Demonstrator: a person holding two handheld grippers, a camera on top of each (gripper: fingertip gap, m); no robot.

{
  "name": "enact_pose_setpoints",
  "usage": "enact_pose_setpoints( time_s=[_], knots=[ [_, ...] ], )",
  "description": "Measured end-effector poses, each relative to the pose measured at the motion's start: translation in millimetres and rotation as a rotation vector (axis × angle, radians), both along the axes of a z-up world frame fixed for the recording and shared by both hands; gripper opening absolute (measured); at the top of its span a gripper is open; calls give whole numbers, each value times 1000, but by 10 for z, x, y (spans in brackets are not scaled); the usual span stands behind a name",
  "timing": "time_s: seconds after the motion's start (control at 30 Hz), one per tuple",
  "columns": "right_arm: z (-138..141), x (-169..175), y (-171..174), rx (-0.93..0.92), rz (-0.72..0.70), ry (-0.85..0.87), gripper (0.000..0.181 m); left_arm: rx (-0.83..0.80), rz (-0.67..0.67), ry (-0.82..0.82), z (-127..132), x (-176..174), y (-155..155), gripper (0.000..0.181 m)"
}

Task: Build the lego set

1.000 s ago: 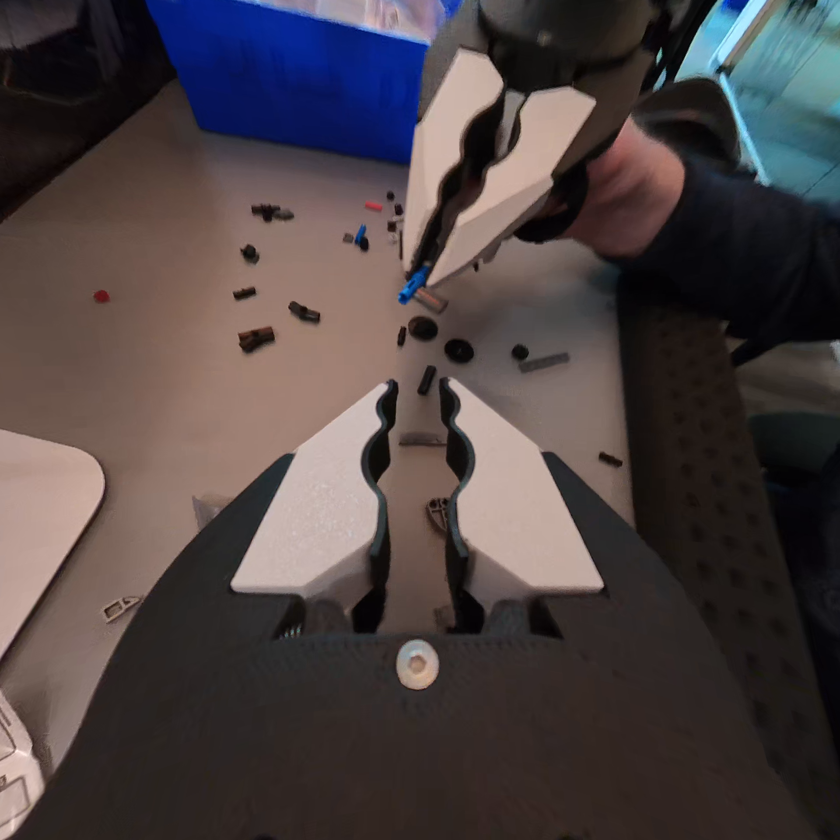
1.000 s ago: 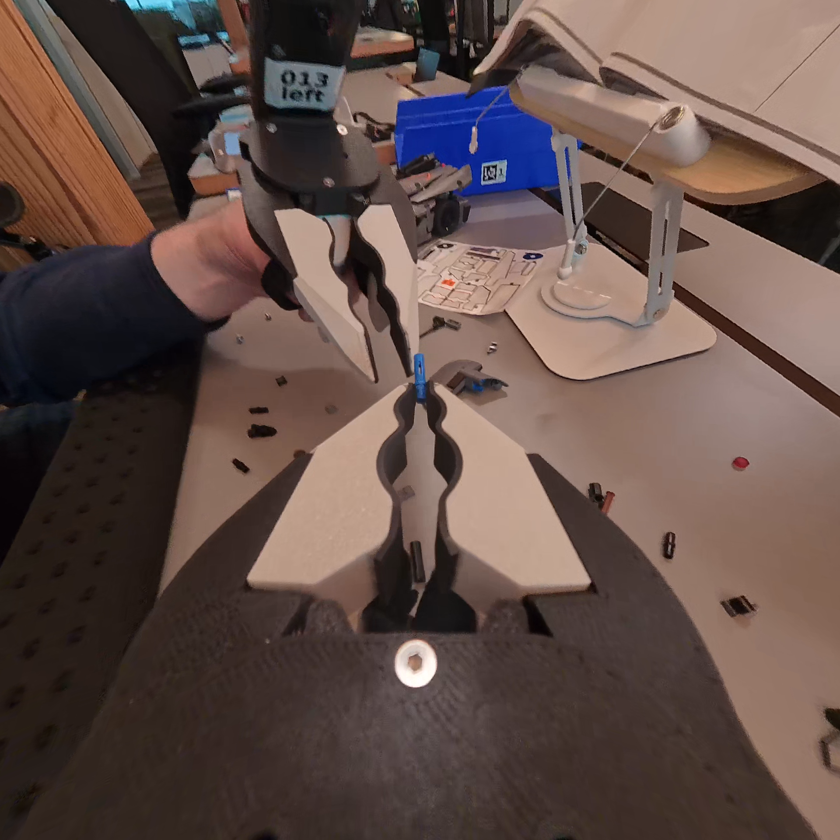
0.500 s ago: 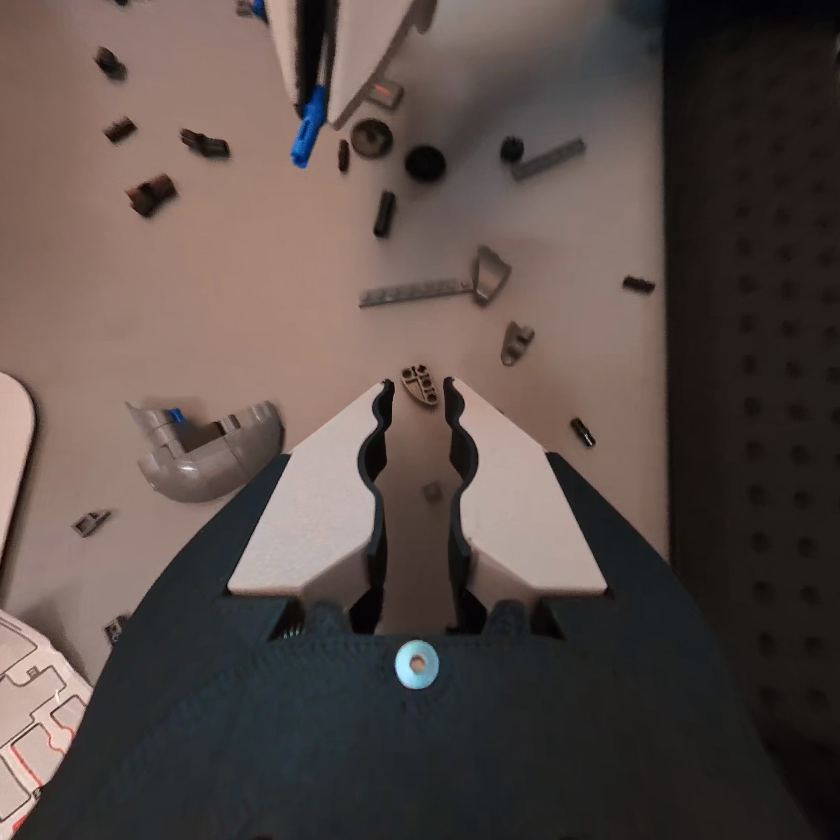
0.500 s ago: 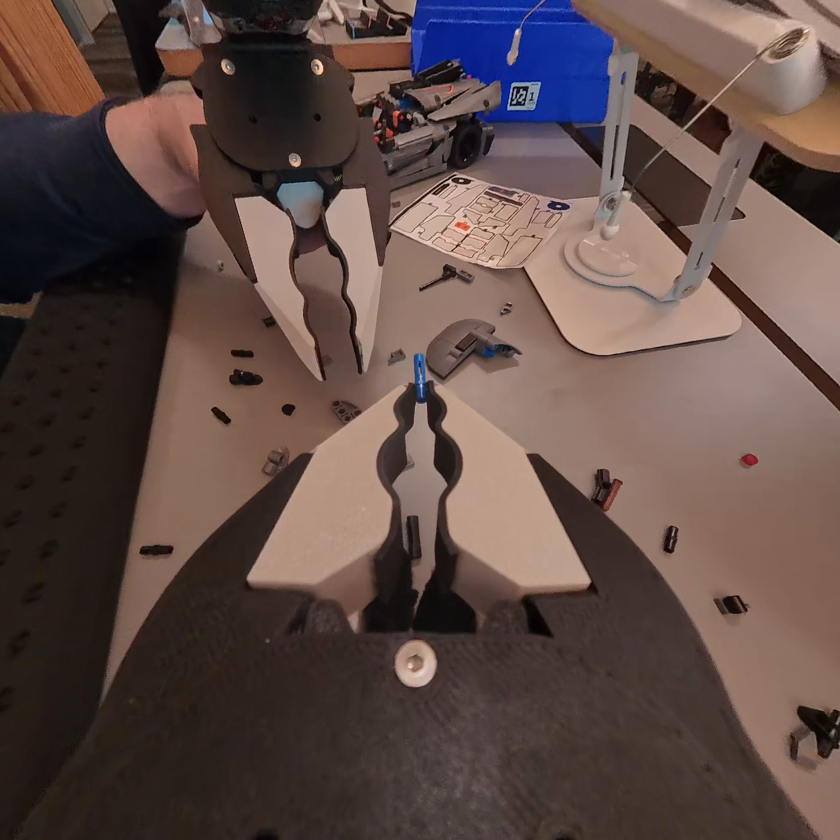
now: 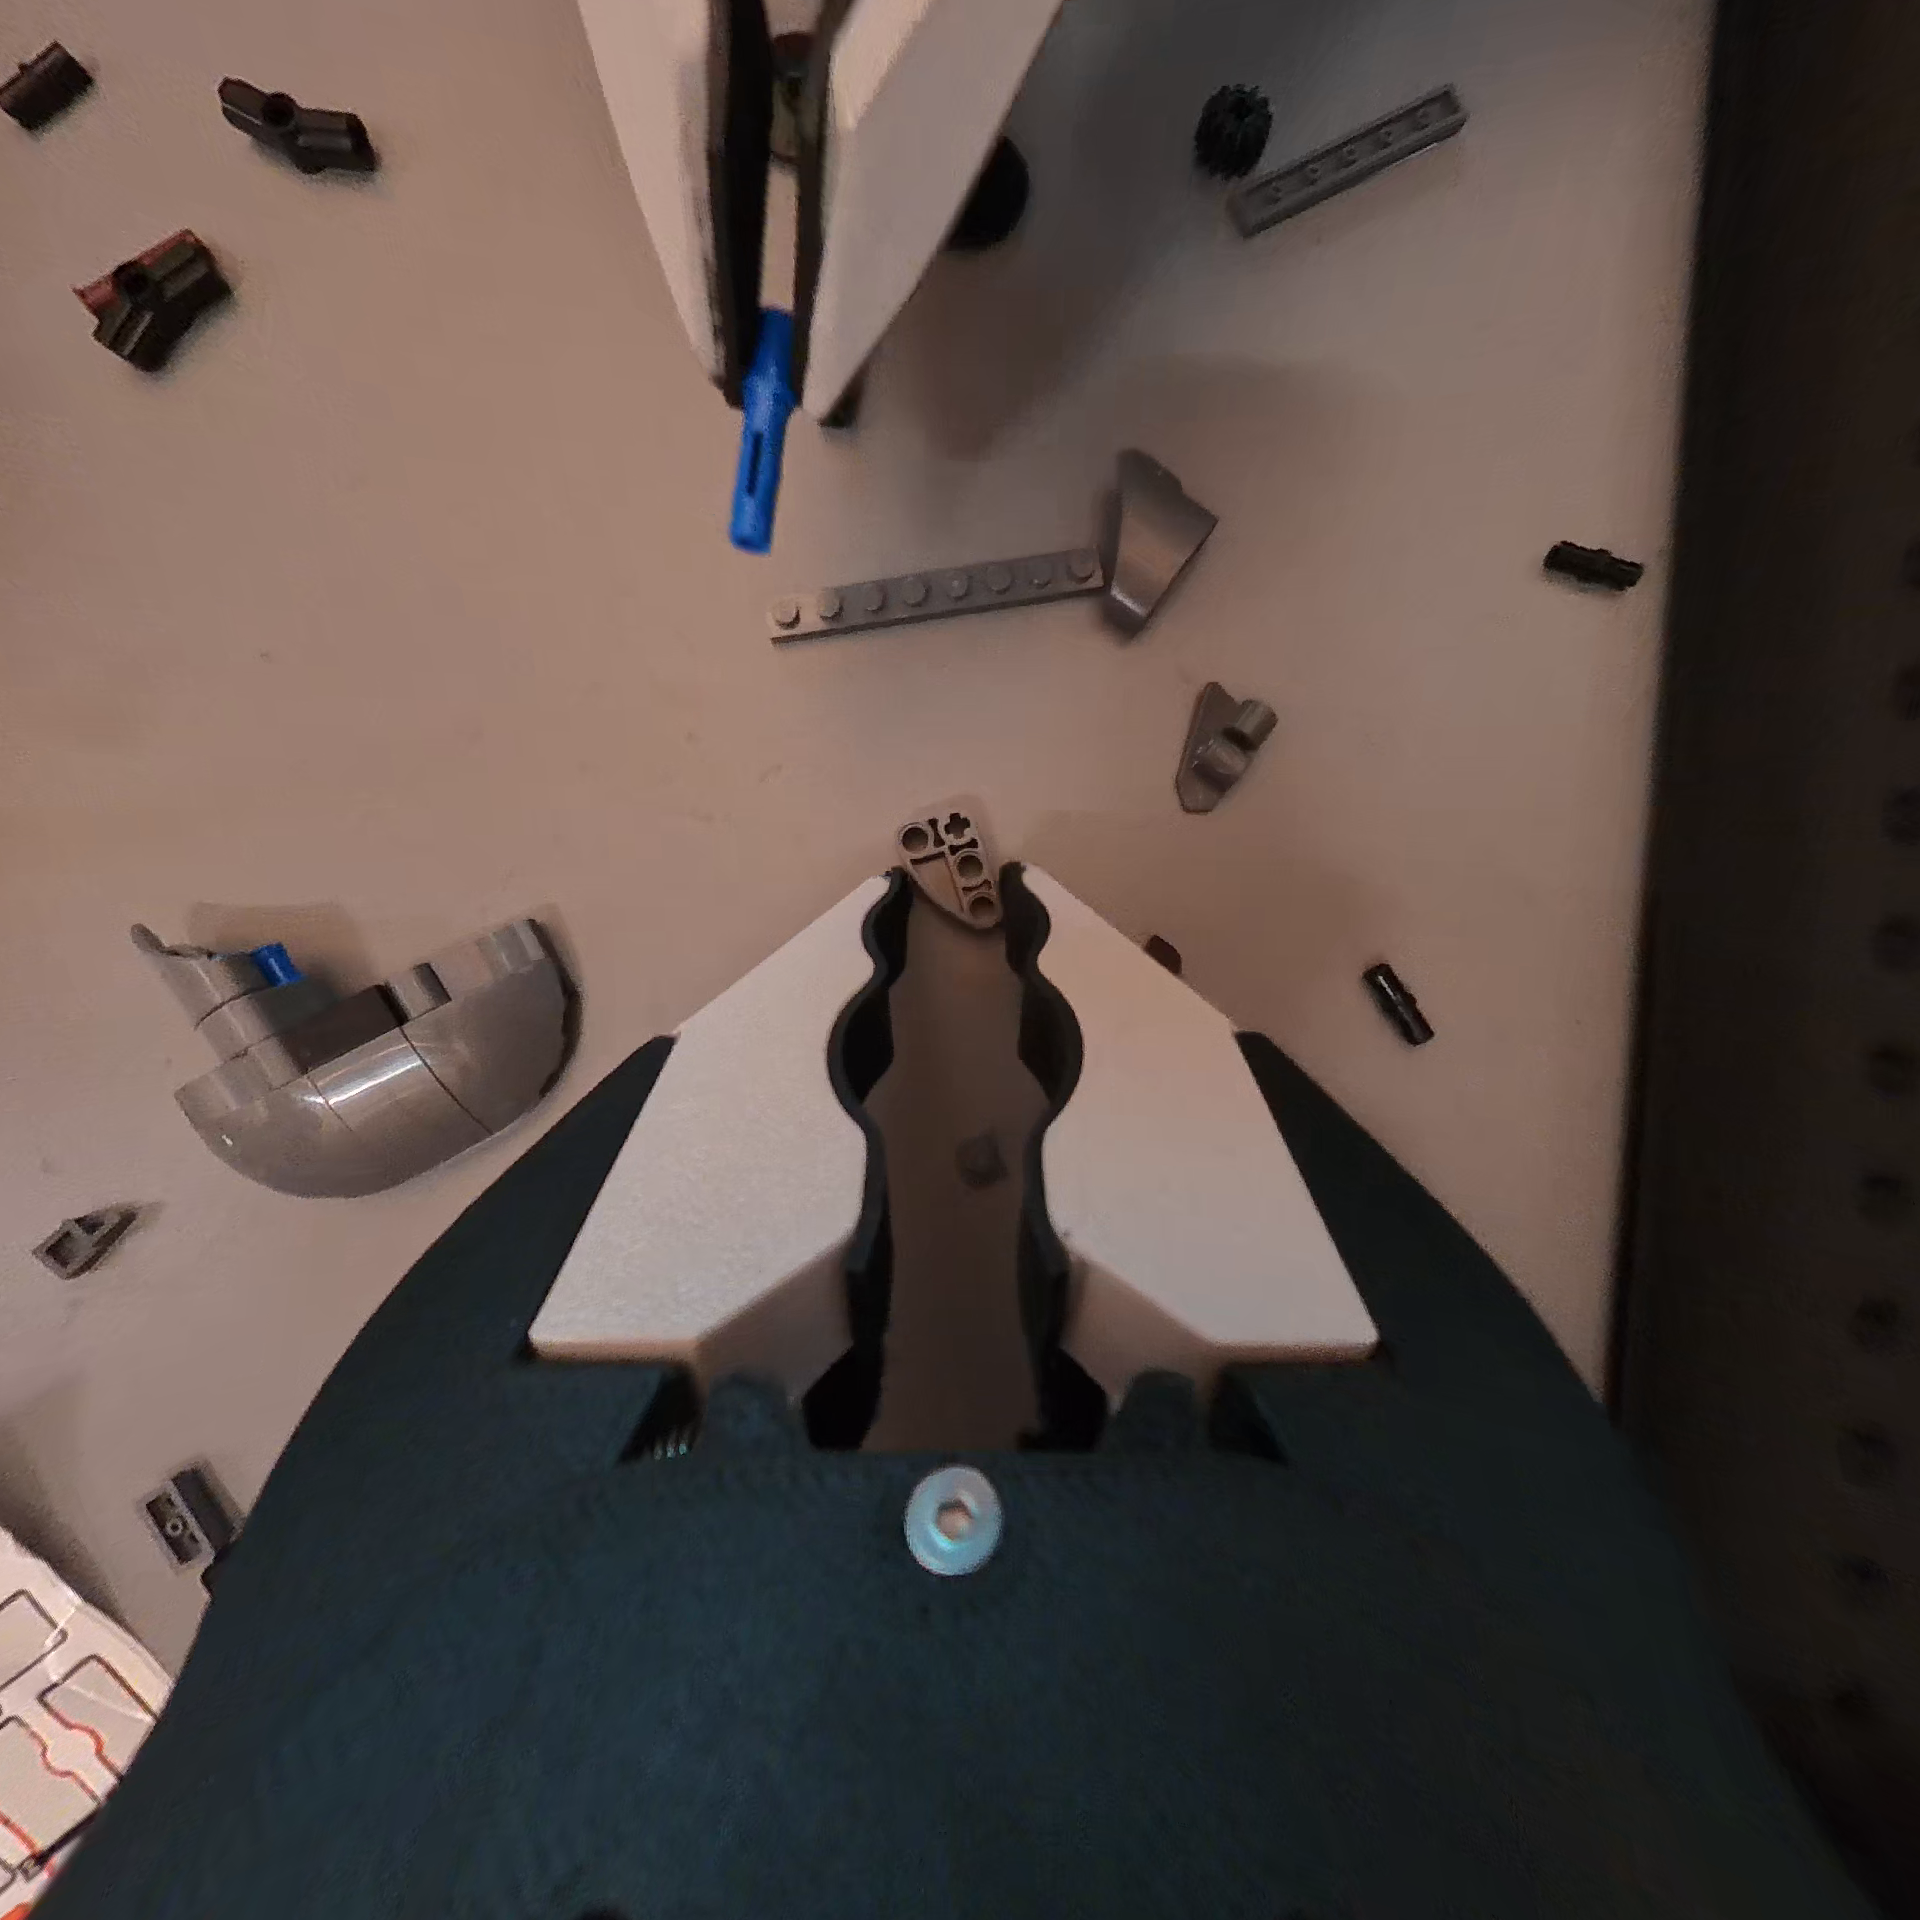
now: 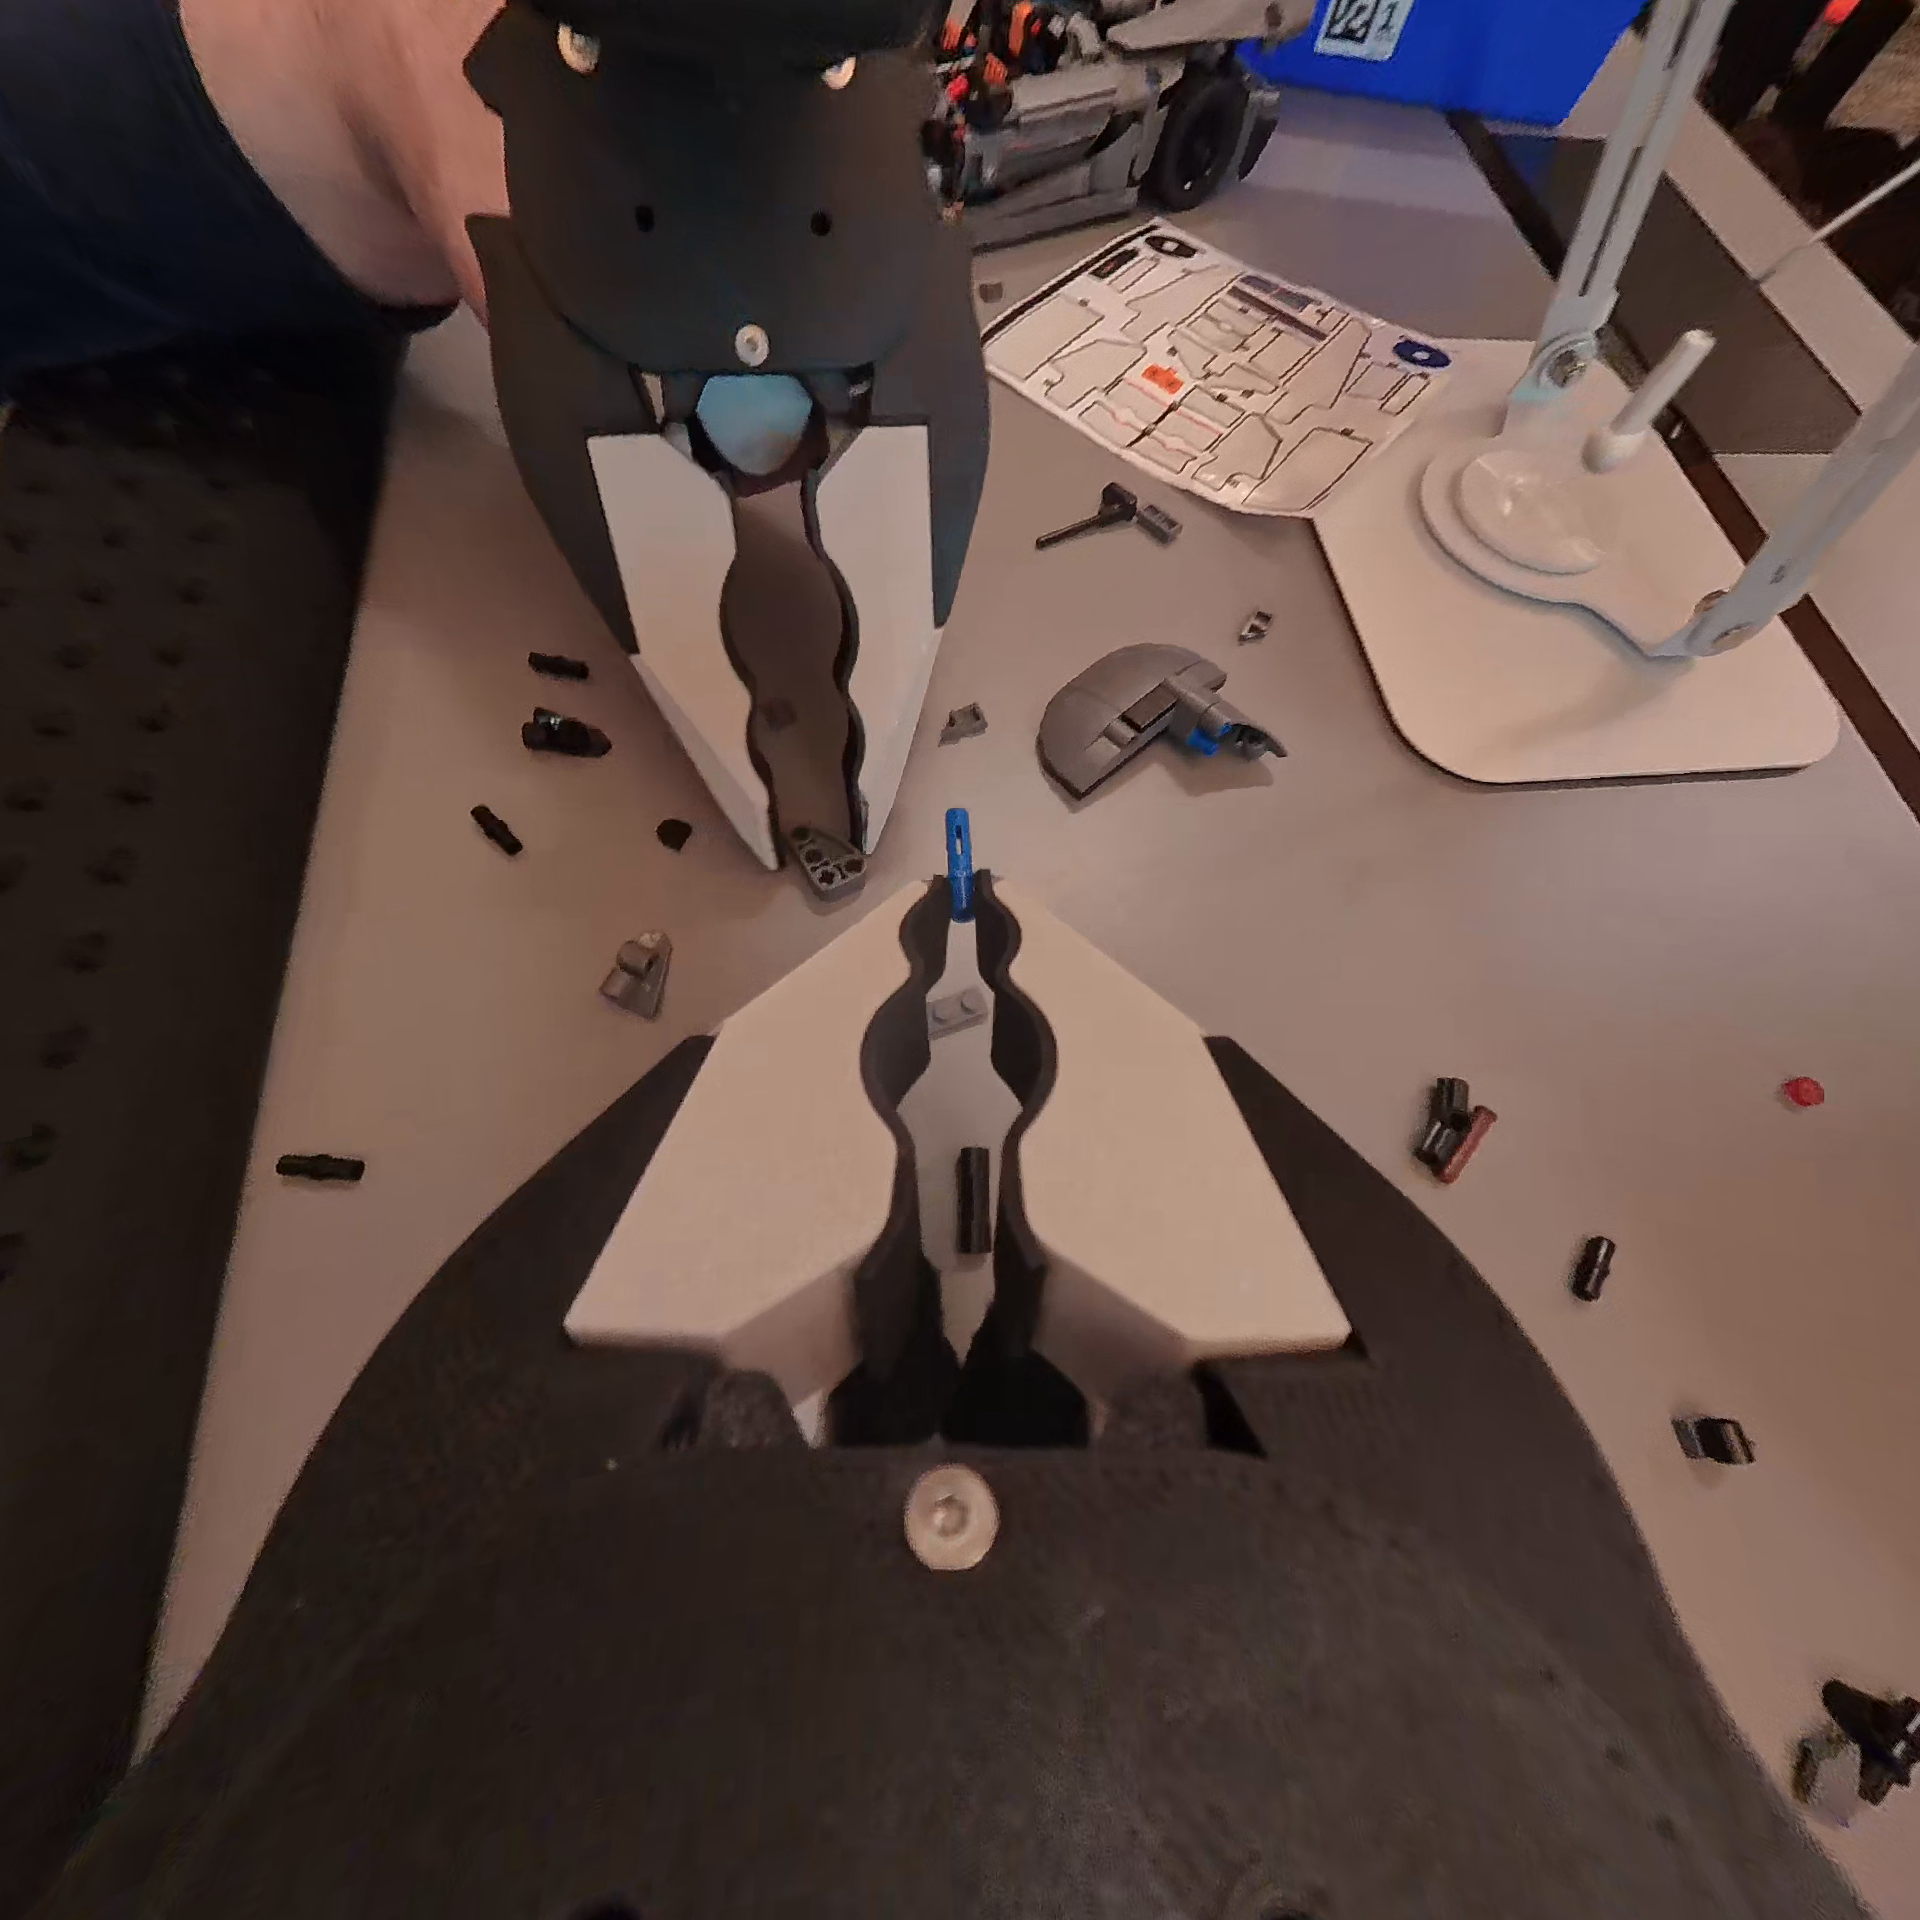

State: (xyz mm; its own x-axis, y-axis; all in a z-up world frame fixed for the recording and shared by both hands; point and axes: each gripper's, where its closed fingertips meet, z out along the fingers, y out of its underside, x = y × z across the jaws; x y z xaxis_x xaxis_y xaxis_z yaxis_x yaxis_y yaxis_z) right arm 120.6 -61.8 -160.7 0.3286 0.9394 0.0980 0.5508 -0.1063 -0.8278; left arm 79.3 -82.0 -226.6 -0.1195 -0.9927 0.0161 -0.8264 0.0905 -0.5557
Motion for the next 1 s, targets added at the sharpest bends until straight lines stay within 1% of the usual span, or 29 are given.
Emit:
enact_pose_setpoints(
  time_s=[0.1, 0.27, 0.33, 0.4, 0.47, 0.53, 0.63, 0.7, 0.77, 0.87, 1.0],
  knots=[
    [-70, -25, -39, 7, 24, -46, 3, 12, -8, -15, 0, 32, 6, 13],
    [-163, -38, -86, 33, 58, -118, 3, 34, -64, -49, -4, 101, -39, 13],
    [-203, -46, -107, 45, 72, -147, 3, 60, -45, -51, 18, 98, 10, 19],
    [-230, -60, -126, 46, 82, -163, 3, 85, -37, -102, 129, 139, 27, 19],
    [-252, -63, -126, 38, 79, -171, 3, 159, -47, -184, 302, 210, 41, 19],
    [-257, -68, -127, 28, 77, -166, 3, 243, -60, -240, 430, 265, 47, 17],
    [-241, -79, -120, 6, 69, -142, 3, 321, -67, -235, 445, 292, 65, 8],
    [-216, -90, -122, -3, 70, -119, 3, 316, -73, -222, 399, 297, 56, 7],
    [-195, -110, -133, -11, 76, -98, 3, 319, -69, -223, 391, 298, 75, 2],
    [-121, -155, -145, -15, 81, -48, 3, 303, -72, -238, 404, 308, 56, 1],
    [-116, -171, -135, -34, 76, -23, 3, 323, -72, -228, 389, 315, 67, 1]
  ],
)
